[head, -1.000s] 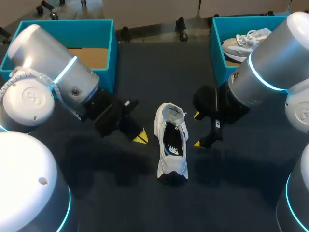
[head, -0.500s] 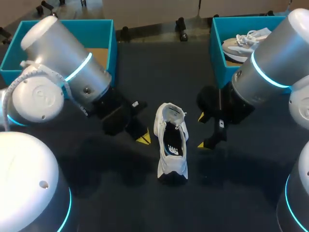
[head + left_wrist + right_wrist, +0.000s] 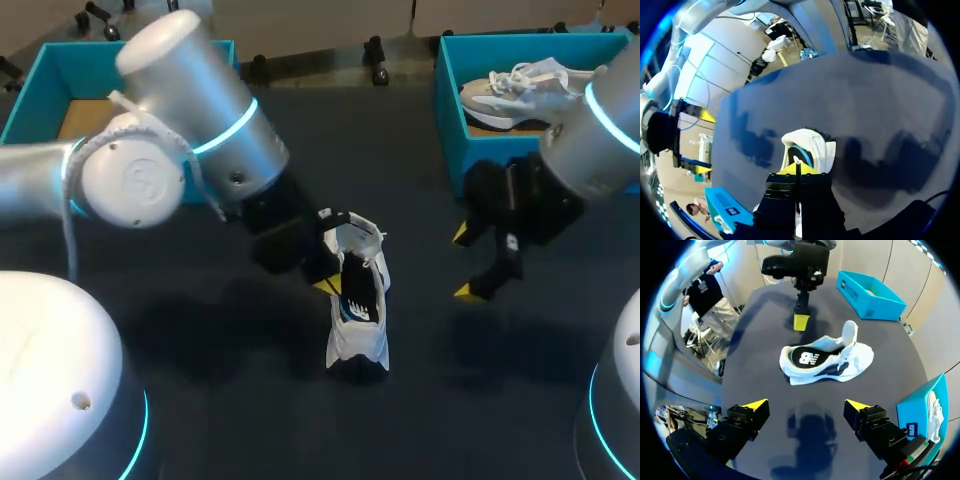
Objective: Take the shoe out of the shoebox, open the shoe tongue, remove and reinsert the insole, then place the shoe into the shoebox
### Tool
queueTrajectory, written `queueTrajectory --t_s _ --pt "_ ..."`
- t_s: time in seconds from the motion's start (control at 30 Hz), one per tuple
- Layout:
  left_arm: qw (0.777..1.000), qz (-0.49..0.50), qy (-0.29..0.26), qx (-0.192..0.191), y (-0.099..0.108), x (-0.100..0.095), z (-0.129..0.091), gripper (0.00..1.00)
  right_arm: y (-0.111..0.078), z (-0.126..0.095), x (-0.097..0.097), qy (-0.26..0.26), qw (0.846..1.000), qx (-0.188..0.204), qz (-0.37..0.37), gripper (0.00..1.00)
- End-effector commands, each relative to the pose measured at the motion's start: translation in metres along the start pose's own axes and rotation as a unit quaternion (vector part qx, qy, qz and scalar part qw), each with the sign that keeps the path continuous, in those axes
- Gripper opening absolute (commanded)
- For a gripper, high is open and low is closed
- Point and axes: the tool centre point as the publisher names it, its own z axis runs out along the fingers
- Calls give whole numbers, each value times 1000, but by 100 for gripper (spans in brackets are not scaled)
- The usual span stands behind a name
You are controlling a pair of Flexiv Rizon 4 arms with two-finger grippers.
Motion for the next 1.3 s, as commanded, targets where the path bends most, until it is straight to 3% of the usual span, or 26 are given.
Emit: queueTrajectory --t_s 0.03,0.23,0.57,0.9,1.3 --pt "999 3 52 -4 5 -10 8 0 -15 -17 6 -3 1000 -9 0 100" --pt "995 22 95 3 13 -12 11 0 -20 -21 6 14 999 -34 -9 100" --pt "983 51 178 15 25 -5 15 0 -21 -21 6 18 999 -36 1 100" --pt "977 44 207 6 29 -6 27 0 -21 -21 6 18 999 -36 1 100" --pt "973 45 227 5 26 9 45 0 -21 -21 6 18 999 -36 1 100"
